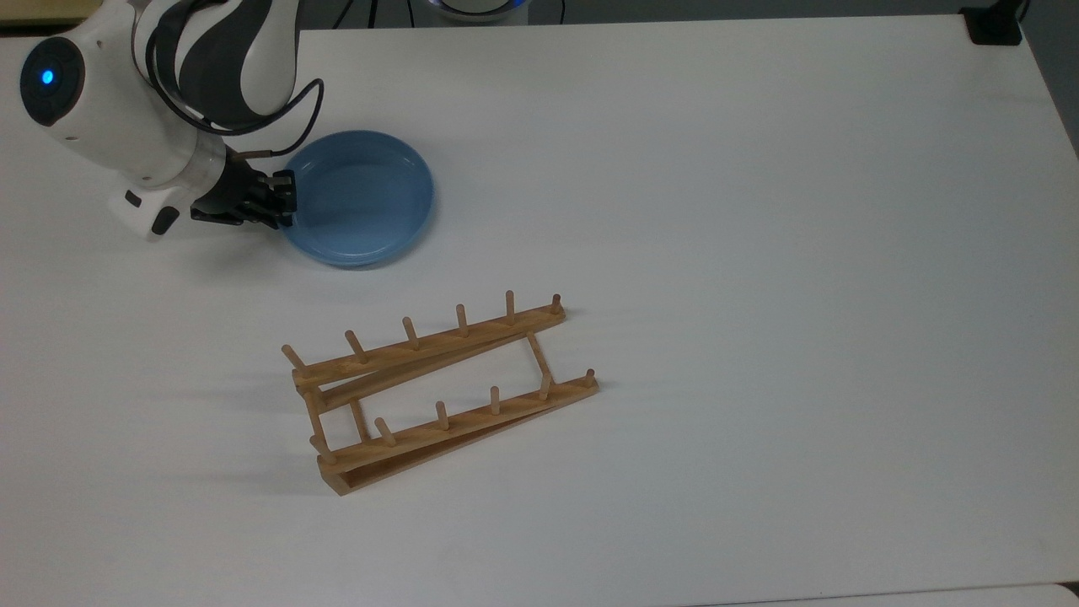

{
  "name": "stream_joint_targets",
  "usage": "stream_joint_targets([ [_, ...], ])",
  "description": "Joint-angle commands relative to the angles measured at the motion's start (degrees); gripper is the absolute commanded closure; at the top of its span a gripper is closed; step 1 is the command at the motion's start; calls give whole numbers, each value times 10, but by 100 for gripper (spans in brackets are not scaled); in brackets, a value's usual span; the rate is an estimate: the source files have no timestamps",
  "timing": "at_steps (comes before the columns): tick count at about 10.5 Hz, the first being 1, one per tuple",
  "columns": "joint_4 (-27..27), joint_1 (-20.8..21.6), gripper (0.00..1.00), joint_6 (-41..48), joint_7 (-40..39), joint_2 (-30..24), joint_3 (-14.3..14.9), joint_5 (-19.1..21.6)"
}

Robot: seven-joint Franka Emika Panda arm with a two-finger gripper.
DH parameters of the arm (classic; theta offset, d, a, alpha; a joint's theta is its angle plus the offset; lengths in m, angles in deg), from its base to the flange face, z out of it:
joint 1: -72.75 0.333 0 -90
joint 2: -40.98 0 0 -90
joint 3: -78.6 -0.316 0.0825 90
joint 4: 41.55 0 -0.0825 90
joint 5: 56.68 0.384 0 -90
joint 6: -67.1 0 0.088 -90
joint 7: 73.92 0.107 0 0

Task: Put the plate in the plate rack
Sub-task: 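Close the gripper on the plate rim and lift the plate up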

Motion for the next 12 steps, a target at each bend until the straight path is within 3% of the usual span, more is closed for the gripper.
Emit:
stream_joint_targets([
  [1,14,11,100,-18,-6,-8,3,0],
  [5,-3,12,100,6,-7,-19,3,0],
  [9,-45,17,100,26,-14,-71,2,-45],
  [11,-54,38,100,18,-11,-105,3,-100],
  [12,-75,64,100,10,3,-116,4,-149],
])
